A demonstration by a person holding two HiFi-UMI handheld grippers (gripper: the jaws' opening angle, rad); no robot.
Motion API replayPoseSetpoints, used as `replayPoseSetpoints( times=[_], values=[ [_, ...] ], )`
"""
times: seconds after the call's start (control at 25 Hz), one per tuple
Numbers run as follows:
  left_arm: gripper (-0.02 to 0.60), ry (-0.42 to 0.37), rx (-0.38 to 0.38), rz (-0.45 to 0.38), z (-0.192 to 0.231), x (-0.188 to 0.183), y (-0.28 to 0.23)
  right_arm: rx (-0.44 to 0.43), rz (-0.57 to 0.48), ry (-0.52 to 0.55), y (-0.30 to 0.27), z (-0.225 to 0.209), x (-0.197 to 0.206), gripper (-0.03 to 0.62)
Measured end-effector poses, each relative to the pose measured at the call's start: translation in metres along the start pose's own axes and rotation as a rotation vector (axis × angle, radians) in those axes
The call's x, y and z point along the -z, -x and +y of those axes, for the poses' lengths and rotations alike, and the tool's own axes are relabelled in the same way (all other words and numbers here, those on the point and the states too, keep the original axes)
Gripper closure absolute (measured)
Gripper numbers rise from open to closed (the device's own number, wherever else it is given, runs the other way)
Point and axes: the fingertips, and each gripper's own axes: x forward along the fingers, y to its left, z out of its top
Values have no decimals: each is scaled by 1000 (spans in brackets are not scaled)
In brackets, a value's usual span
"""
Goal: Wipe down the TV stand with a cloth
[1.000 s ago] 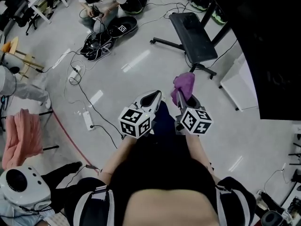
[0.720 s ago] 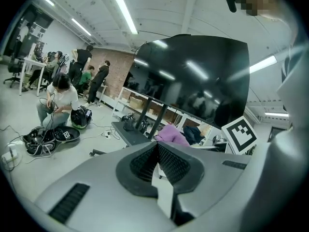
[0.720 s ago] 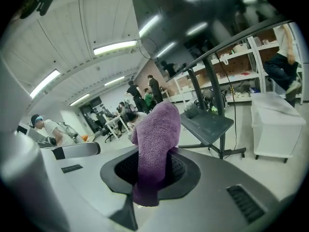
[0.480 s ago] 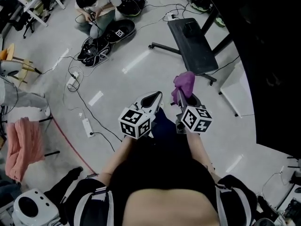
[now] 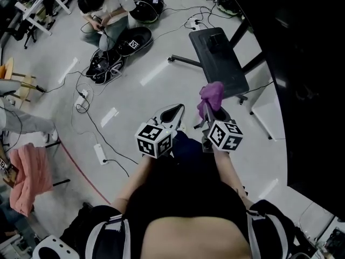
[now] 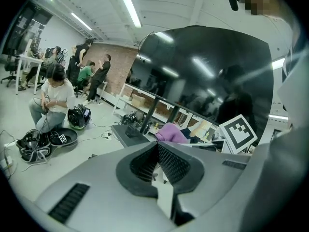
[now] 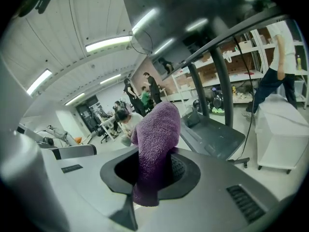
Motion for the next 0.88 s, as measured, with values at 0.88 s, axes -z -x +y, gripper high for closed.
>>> replayPoseSetpoints(
  times=[0.88],
  values=[
    [575,-50,-9,36,34,-41,-107,-13,22,-6,-84,-52,-60,505]
  ],
)
